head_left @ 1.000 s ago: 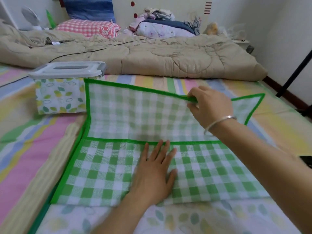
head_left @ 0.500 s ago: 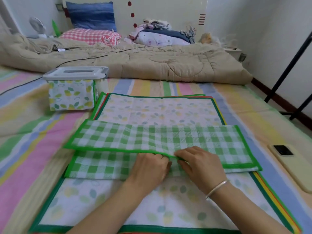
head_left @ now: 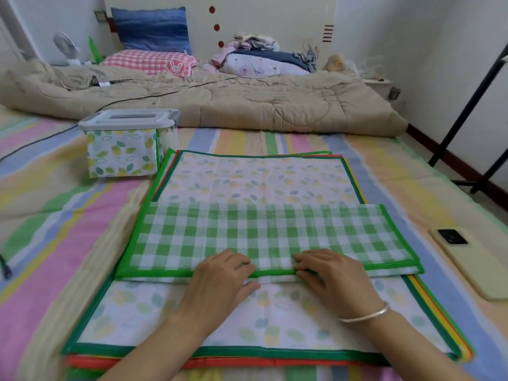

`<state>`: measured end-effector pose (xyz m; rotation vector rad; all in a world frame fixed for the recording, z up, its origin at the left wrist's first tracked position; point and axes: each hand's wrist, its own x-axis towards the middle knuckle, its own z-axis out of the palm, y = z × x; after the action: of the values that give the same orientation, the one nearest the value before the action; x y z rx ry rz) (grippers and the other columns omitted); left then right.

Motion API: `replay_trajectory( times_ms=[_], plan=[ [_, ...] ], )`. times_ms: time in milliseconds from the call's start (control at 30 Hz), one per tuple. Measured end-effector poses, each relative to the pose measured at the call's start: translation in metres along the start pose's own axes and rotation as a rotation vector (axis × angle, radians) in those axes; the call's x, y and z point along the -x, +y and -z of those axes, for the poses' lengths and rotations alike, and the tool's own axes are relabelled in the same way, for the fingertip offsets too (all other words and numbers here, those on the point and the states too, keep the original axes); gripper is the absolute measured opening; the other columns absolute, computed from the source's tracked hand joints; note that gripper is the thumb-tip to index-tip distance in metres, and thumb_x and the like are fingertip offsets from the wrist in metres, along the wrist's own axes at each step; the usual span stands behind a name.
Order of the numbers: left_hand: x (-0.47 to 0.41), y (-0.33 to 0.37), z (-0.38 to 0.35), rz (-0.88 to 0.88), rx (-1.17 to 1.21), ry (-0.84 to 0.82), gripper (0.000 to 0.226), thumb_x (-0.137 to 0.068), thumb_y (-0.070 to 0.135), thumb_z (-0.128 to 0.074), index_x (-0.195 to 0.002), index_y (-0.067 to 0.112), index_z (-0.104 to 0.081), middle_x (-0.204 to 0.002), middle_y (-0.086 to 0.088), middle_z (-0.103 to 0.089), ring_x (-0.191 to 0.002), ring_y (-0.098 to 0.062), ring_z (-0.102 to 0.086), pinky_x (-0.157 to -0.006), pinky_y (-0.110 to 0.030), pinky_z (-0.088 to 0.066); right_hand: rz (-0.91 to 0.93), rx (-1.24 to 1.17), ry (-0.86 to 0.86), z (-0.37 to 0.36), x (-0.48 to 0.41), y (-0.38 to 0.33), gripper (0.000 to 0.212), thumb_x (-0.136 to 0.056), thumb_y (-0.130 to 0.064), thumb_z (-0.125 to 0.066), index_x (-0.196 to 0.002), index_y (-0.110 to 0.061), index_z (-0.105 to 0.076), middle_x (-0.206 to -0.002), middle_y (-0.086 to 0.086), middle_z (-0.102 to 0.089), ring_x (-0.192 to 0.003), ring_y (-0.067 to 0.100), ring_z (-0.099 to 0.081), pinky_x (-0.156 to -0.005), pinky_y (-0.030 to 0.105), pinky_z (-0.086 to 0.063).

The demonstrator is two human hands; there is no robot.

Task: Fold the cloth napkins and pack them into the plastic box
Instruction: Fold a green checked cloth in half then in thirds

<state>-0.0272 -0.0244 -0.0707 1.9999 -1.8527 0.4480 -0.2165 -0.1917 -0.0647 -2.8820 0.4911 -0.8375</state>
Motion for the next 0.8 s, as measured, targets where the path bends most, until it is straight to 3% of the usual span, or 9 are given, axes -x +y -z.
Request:
replay_trajectory(
  times_ms=[133, 333, 533, 667, 733, 800],
  plan=[
    [0.003, 0.002, -0.001, 0.004, 0.014, 0.028, 0.03, -0.066, 0.039, -0.09, -0.087, 0.022, -0.079, -0.089, 0.009, -0.073, -0.078, -0.009, -0.068, -0.06, -0.023, -0.056, 0.042, 0.015, -0.052, 0.002, 0.008, 0.001, 0.028, -0.082, -0.048, -0.063, -0.09, -0.025, -0.078, -0.106, -0.014, -0.073, -0.1, 0.007, -0.069, -0.076, 0.027, -0.059],
    [0.005, 0.006, -0.001, -0.024, 0.032, 0.06, 0.021, -0.068, 0.033, -0.09, -0.079, 0.022, -0.076, -0.081, 0.01, -0.07, -0.074, -0.01, -0.066, -0.058, -0.026, -0.054, 0.055, 0.005, -0.028, 0.003, 0.015, -0.002, 0.013, -0.072, -0.028, -0.084, -0.083, -0.024, -0.077, -0.099, -0.012, -0.074, -0.091, 0.01, -0.07, -0.068, 0.029, -0.06],
    [0.005, 0.004, -0.003, -0.039, 0.056, 0.051, 0.017, -0.073, 0.033, -0.086, -0.074, 0.022, -0.073, -0.08, 0.011, -0.067, -0.077, -0.01, -0.063, -0.063, -0.024, -0.05, 0.059, -0.015, -0.017, 0.004, 0.015, -0.005, 0.006, -0.073, -0.028, -0.078, -0.076, -0.025, -0.075, -0.096, -0.014, -0.074, -0.087, 0.01, -0.069, -0.063, 0.027, -0.058],
    [-0.003, -0.003, -0.003, -0.014, 0.136, 0.031, 0.031, -0.087, 0.05, -0.061, -0.071, 0.025, -0.07, -0.079, 0.013, -0.065, -0.077, -0.006, -0.06, -0.068, -0.025, -0.051, 0.045, -0.019, -0.037, 0.005, 0.015, -0.006, 0.004, -0.074, -0.03, -0.075, -0.074, -0.026, -0.073, -0.096, -0.016, -0.073, -0.087, 0.008, -0.068, -0.06, 0.024, -0.056],
    [-0.015, -0.005, -0.004, 0.032, 0.141, 0.058, 0.034, -0.092, 0.048, -0.052, -0.082, 0.023, -0.071, -0.091, 0.009, -0.069, -0.087, -0.01, -0.063, -0.073, -0.032, -0.056, 0.039, -0.029, -0.048, 0.006, 0.014, -0.006, 0.004, -0.073, -0.031, -0.073, -0.073, -0.027, -0.073, -0.095, -0.017, -0.073, -0.087, 0.007, -0.068, -0.059, 0.024, -0.056],
    [-0.032, -0.009, -0.007, 0.106, 0.077, -0.01, 0.049, -0.095, 0.052, -0.04, -0.121, 0.021, -0.067, -0.132, 0.003, -0.062, -0.125, -0.016, -0.055, -0.102, -0.043, -0.05, 0.036, -0.033, -0.063, 0.006, 0.013, -0.007, 0.005, -0.073, -0.032, -0.073, -0.073, -0.027, -0.073, -0.095, -0.017, -0.073, -0.085, 0.008, -0.068, -0.057, 0.026, -0.056]
  ],
)
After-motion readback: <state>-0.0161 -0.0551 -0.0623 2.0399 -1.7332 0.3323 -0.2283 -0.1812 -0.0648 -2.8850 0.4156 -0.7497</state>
